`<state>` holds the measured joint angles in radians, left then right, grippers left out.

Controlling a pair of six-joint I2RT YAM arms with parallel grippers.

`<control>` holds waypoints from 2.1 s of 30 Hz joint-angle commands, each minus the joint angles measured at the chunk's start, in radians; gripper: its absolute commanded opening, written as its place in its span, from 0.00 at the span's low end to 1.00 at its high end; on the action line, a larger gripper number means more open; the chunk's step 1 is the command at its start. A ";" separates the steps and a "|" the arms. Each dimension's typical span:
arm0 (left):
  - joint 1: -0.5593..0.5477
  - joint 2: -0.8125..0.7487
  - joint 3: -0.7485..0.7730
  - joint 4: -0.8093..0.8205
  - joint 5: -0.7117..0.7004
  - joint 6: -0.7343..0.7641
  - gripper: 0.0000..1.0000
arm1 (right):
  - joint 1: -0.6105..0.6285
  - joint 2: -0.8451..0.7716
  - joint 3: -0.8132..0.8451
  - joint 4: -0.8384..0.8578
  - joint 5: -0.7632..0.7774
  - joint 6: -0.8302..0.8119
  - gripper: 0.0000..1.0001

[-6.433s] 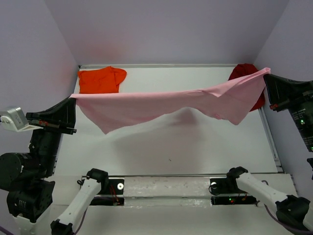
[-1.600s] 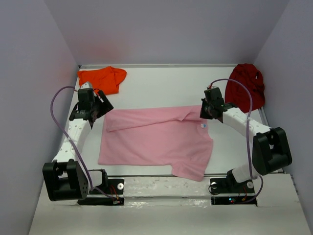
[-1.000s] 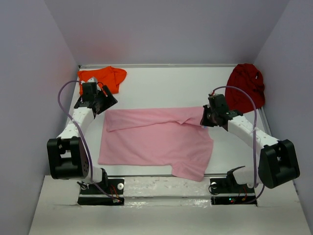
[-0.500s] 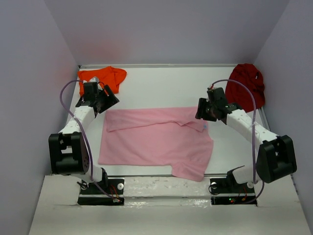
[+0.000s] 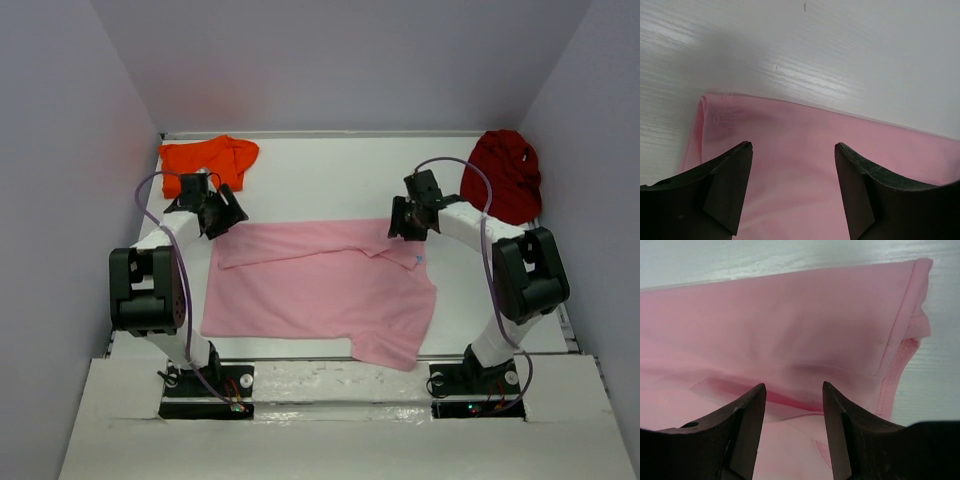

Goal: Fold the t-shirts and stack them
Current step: Fold the tshirt

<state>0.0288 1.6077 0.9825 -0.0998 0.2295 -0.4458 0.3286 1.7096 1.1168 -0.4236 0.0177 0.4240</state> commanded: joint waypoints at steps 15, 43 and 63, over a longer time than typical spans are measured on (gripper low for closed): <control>-0.024 0.038 0.064 -0.110 -0.174 0.052 0.75 | 0.000 0.073 0.118 0.057 0.010 0.004 0.53; -0.096 0.213 0.335 -0.216 -0.346 0.082 0.74 | -0.019 0.271 0.359 -0.033 0.162 0.036 0.52; -0.208 0.081 0.266 -0.258 -0.504 0.127 0.74 | -0.019 0.028 0.146 -0.009 0.152 0.061 0.51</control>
<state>-0.1577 1.7405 1.2743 -0.3237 -0.2005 -0.3462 0.3145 1.7836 1.3075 -0.4587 0.1612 0.4725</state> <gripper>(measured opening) 0.737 0.506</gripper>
